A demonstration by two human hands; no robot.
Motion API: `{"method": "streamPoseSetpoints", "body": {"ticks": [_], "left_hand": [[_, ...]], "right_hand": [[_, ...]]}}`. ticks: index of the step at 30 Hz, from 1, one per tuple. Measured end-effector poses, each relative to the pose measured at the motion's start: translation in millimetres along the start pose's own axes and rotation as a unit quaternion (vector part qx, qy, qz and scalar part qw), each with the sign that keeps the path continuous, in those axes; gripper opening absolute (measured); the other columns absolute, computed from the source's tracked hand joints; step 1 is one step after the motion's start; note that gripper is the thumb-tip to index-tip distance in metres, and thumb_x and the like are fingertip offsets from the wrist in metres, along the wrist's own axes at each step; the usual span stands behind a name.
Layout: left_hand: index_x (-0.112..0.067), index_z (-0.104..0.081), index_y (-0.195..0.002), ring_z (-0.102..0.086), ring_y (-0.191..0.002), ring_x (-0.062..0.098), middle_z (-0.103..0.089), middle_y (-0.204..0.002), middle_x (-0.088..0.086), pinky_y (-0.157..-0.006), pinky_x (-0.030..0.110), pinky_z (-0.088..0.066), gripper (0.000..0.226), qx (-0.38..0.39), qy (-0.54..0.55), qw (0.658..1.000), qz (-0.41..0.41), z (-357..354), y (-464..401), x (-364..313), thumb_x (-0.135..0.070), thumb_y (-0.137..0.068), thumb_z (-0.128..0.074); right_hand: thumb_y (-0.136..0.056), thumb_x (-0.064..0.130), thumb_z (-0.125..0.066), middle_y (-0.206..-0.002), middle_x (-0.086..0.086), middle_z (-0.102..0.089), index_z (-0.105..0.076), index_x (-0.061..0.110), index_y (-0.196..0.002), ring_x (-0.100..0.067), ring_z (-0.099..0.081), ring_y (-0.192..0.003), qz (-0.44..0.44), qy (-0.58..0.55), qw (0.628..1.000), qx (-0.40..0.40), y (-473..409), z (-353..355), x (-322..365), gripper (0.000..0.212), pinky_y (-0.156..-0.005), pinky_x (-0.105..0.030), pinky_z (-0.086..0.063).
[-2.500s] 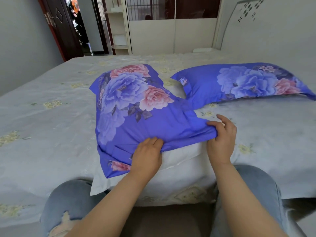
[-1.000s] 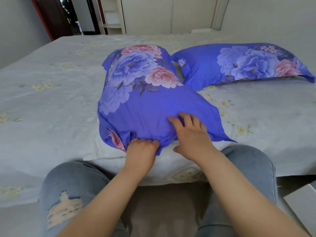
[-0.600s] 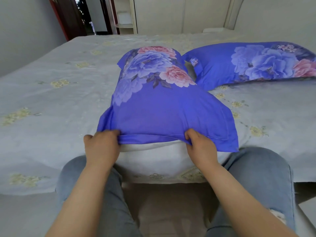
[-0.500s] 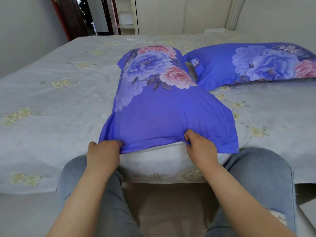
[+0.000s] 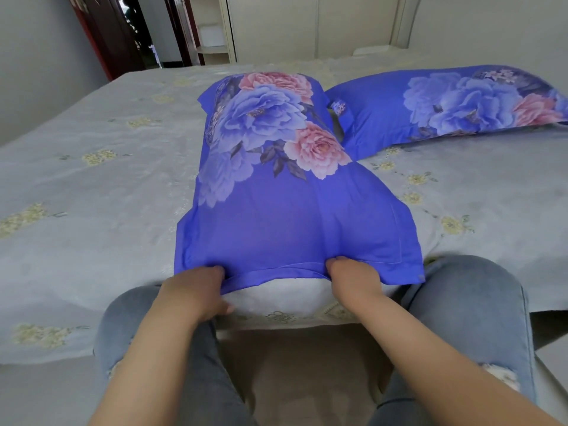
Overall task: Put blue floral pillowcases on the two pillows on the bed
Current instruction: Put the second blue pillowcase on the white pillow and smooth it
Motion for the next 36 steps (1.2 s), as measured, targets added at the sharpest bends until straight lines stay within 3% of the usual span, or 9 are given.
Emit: {"method": "streamPoseSetpoints", "body": {"ticks": [3, 5, 9, 13, 16, 20, 25, 33, 36], "left_hand": [[-0.023, -0.055, -0.110, -0.056, -0.100, 0.025, -0.059, -0.112, 0.000, -0.075, 0.032, -0.041, 0.027, -0.224, 0.072, 0.969, -0.072, 38.6, -2.1, -28.8, -0.043, -0.092, -0.050], [-0.026, -0.052, -0.126, -0.046, -0.121, 0.031, -0.050, -0.132, 0.003, -0.095, 0.044, -0.037, 0.041, -0.371, 0.108, 0.914, -0.122, 46.2, -24.7, -51.4, -0.048, -0.092, -0.047], [-0.047, 0.007, -0.145, 0.009, -0.146, 0.028, 0.009, -0.158, -0.012, -0.112, 0.062, -0.006, 0.077, -0.281, 0.075, 0.951, -0.104, 10.0, -71.0, -70.2, -0.079, -0.078, -0.012], [-0.049, 0.015, -0.142, 0.010, -0.146, 0.028, 0.008, -0.158, -0.012, -0.112, 0.061, -0.006, 0.085, -0.299, 0.072, 0.947, -0.097, -16.1, -81.0, -62.5, -0.088, -0.069, -0.004], [-0.048, 0.012, -0.144, 0.007, -0.146, 0.030, 0.004, -0.159, -0.009, -0.111, 0.062, -0.009, 0.089, -0.304, 0.078, 0.944, -0.099, -20.1, -81.1, -62.7, -0.090, -0.067, -0.003], [-0.049, 0.013, -0.143, 0.005, -0.146, 0.029, 0.003, -0.159, -0.009, -0.110, 0.065, -0.011, 0.094, -0.310, 0.080, 0.941, -0.107, -22.0, -80.0, -58.9, -0.094, -0.064, -0.011], [-0.050, 0.018, -0.142, 0.018, -0.144, 0.029, 0.021, -0.154, -0.018, -0.106, 0.069, -0.006, 0.111, -0.275, 0.105, 0.952, -0.082, -29.2, -71.9, -47.1, -0.099, -0.052, -0.024], [-0.045, 0.031, -0.137, -0.011, -0.139, 0.045, 0.023, -0.155, -0.003, -0.094, 0.057, -0.042, 0.128, -0.256, 0.128, 0.958, 0.035, -49.3, -56.3, -39.2, -0.081, -0.056, -0.060], [-0.048, 0.022, -0.139, -0.034, -0.124, 0.042, -0.002, -0.156, 0.008, -0.072, 0.044, -0.051, 0.111, -0.287, 0.197, 0.935, 0.063, -50.8, -48.2, -37.2, -0.068, -0.069, -0.062]], "right_hand": [[-0.091, 0.007, -0.047, -0.111, -0.001, -0.061, -0.054, 0.019, -0.115, -0.022, -0.061, -0.097, -0.001, 0.007, 1.000, 0.000, 2.3, -0.5, 1.9, 0.028, -0.067, -0.028, -0.041], [-0.091, 0.008, -0.048, -0.111, -0.001, -0.061, -0.054, 0.020, -0.115, -0.022, -0.061, -0.096, 0.002, 0.007, 1.000, 0.000, 4.4, 0.2, 1.5, 0.028, -0.067, -0.029, -0.042], [-0.090, 0.007, -0.045, -0.113, -0.002, -0.059, -0.053, 0.019, -0.114, -0.024, -0.059, -0.100, 0.023, 0.010, 0.999, 0.043, 10.7, 7.9, -4.4, 0.029, -0.071, -0.032, -0.043], [-0.087, 0.025, -0.055, -0.089, 0.004, -0.058, -0.052, 0.022, -0.086, -0.021, -0.056, -0.088, 0.100, -0.025, 0.986, 0.130, 8.9, 55.1, -6.2, 0.004, -0.066, -0.029, -0.040], [-0.078, 0.057, -0.064, -0.080, 0.013, -0.060, -0.060, 0.028, -0.083, -0.006, -0.057, -0.079, 0.110, -0.228, 0.963, 0.091, -0.9, 115.8, 10.6, 0.030, -0.069, -0.027, -0.045], [-0.089, 0.056, -0.049, -0.112, 0.010, -0.063, -0.064, 0.030, -0.108, -0.009, -0.053, -0.109, 0.110, -0.314, 0.913, -0.235, -42.9, 134.1, 37.9, 0.036, -0.097, -0.031, -0.039], [-0.080, 0.080, -0.026, -0.160, 0.002, -0.006, -0.010, 0.026, -0.151, -0.018, -0.001, -0.147, -0.166, -0.206, 0.953, -0.145, -67.4, 37.8, -22.3, 0.090, -0.116, -0.052, 0.006], [-0.068, 0.078, -0.055, -0.132, -0.012, -0.051, -0.031, 0.006, -0.140, -0.033, -0.053, -0.115, -0.276, -0.380, 0.876, -0.114, -37.4, 27.7, -51.8, 0.105, -0.093, -0.042, -0.045], [-0.076, 0.048, -0.073, -0.107, -0.007, -0.069, -0.058, 0.005, -0.117, -0.026, -0.068, -0.090, -0.228, -0.646, 0.727, -0.046, -31.3, 43.2, -50.1, 0.061, -0.074, -0.033, -0.055]]}}
Point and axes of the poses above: each hand's wrist, its own y-axis away from the middle knuckle, its own z-axis out of the back of the hand, x = y × z, the point moved 1 cm from there along -y, towards the middle knuckle
